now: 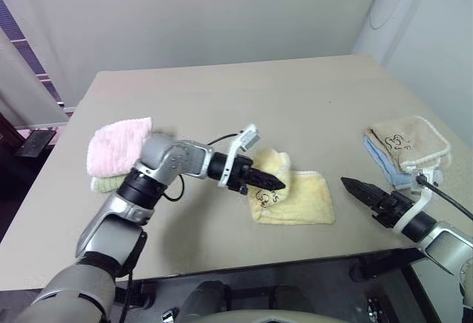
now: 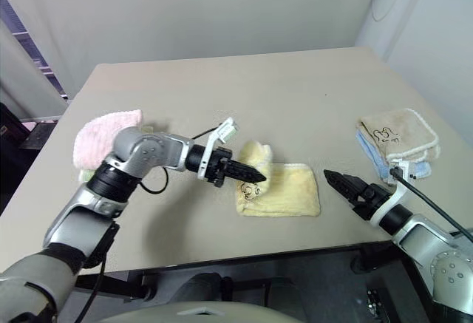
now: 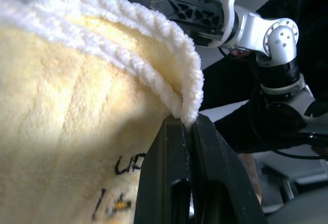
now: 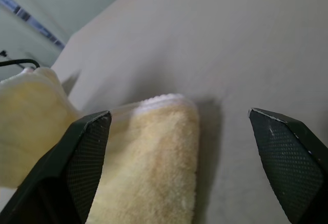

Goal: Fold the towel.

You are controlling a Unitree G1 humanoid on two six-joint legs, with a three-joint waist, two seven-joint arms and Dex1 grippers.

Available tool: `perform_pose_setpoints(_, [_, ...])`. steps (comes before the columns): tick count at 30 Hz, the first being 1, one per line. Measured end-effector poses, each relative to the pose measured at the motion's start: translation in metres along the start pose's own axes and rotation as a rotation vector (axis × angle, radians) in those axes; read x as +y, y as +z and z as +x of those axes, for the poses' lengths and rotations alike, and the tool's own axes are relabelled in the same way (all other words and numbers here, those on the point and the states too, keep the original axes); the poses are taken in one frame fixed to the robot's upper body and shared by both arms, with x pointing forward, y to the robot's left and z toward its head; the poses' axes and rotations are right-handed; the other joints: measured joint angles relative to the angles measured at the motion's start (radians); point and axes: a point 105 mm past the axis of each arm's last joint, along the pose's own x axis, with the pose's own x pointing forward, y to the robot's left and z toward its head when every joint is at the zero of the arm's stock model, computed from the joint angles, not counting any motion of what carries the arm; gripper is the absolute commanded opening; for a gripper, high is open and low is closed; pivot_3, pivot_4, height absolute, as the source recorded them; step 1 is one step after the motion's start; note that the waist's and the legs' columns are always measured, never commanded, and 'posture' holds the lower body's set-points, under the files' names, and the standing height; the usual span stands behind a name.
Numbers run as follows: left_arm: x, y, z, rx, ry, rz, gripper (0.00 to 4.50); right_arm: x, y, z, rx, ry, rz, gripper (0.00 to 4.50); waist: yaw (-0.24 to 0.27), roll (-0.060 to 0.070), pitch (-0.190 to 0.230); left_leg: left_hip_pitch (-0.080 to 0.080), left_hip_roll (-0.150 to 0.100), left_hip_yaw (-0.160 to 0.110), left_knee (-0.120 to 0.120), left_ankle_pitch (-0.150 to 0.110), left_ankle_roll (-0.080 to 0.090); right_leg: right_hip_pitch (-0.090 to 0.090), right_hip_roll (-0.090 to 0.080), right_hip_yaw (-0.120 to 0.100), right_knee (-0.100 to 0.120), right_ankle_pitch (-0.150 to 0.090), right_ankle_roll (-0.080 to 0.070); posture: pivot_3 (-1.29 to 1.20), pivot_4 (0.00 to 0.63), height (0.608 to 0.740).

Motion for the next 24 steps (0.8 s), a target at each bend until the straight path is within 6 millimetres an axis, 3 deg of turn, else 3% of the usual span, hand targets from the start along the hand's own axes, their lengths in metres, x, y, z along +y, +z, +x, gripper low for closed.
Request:
perform_pose_setpoints(8, [-0.001,0.006,0.034,0.022,-0.072,0.077,0.02,-0.008,0.003,-0.007,-0.041,-0.089,-0.01,4.5,0.001,-0.001,0.001,0.0,0.0,0.0,0.005,-0.001,0.001,0.003,0.0,-0.001,0.0,0.0,0.001,0.0,0.0,0.74])
perform_pose_setpoints(15, [-0.009,-0.013,0.054,0.114,-0.131,0.103,0.02,-0.014,-0.001,-0.011,-0.038,-0.133,-0.004,4.5,0.0,-0.001,0.001,0.0,0.0,-0.001,0.008,0.0,0.003,0.004,0.0,-0.001,0.003,0.0,0.001,0.0,0.0,0.74])
perform_pose_setpoints(23, [0.002,-0.024,0.069,0.129,-0.084,0.101,0.02,-0.015,0.007,-0.011,-0.076,-0.165,-0.023,4.5,0.001,-0.001,0.001,0.0,0.0,-0.001,0.014,-0.002,0.003,0.007,0.0,-0.003,0.004,0.0,0.003,0.0,0.0,0.74])
perform_pose_setpoints(24, [0.003,-0.024,0.069,0.128,-0.083,0.105,0.24,-0.015,0.007,-0.01,-0.079,-0.166,-0.024,4.5,0.001,-0.001,0.001,0.0,0.0,-0.002,0.014,-0.002,0.003,0.007,0.0,-0.003,0.004,0.0,0.003,0.0,0.0,0.74])
